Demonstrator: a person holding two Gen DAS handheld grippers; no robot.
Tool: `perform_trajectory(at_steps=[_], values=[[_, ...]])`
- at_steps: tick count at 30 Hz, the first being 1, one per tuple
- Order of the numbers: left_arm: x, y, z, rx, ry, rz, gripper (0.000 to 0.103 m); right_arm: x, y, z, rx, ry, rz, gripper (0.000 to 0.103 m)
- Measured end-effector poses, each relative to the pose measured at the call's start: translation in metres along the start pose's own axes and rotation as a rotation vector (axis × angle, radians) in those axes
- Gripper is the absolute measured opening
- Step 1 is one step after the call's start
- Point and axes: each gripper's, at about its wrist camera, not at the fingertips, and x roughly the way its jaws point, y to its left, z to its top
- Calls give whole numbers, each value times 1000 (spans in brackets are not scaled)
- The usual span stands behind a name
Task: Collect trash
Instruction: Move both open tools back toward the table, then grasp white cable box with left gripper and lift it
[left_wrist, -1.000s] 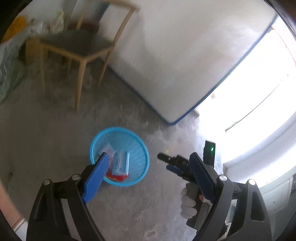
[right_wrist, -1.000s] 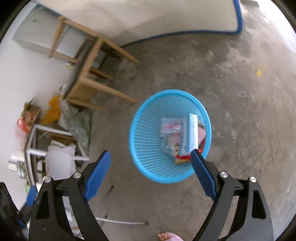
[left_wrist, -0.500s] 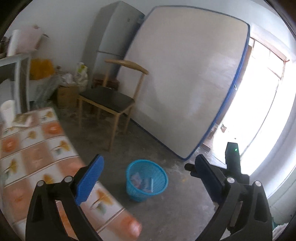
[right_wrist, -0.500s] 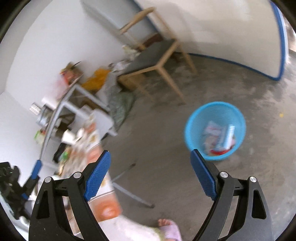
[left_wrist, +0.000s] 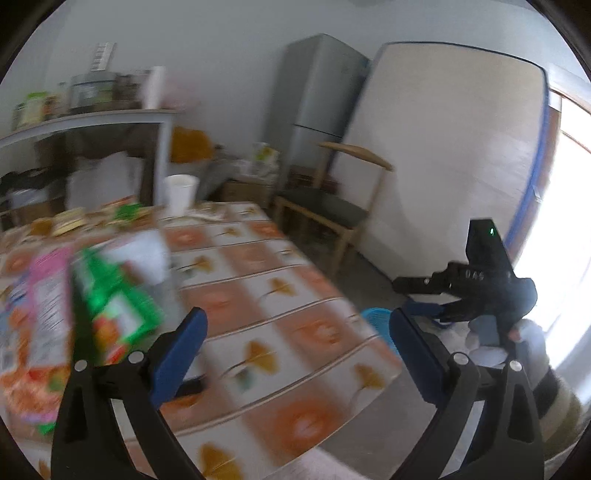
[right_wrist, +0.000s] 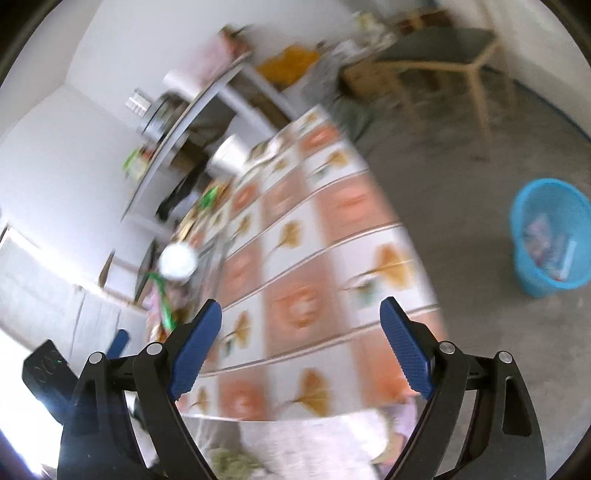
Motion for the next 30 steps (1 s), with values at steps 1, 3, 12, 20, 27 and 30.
perform_trajectory(at_steps=[1, 3, 12, 20, 27, 30], values=[[-5, 5, -7, 0, -7, 23, 97, 15, 14, -1, -20, 34, 16, 84], [-14, 14, -21, 14, -17, 76, 97, 32, 34, -5, -43, 78, 35, 84], [-17, 51, -45, -1, -12, 141, 91, 106, 97, -16, -111, 252, 75, 73], [10, 86, -59, -145, 86, 112, 80, 153, 109, -10, -91, 362, 99, 59], [30, 98, -55, -183, 112, 105, 80, 189, 117, -5, -82, 434, 156, 52], [38, 102, -54, -202, 120, 95, 77, 197, 122, -8, -86, 458, 172, 48]])
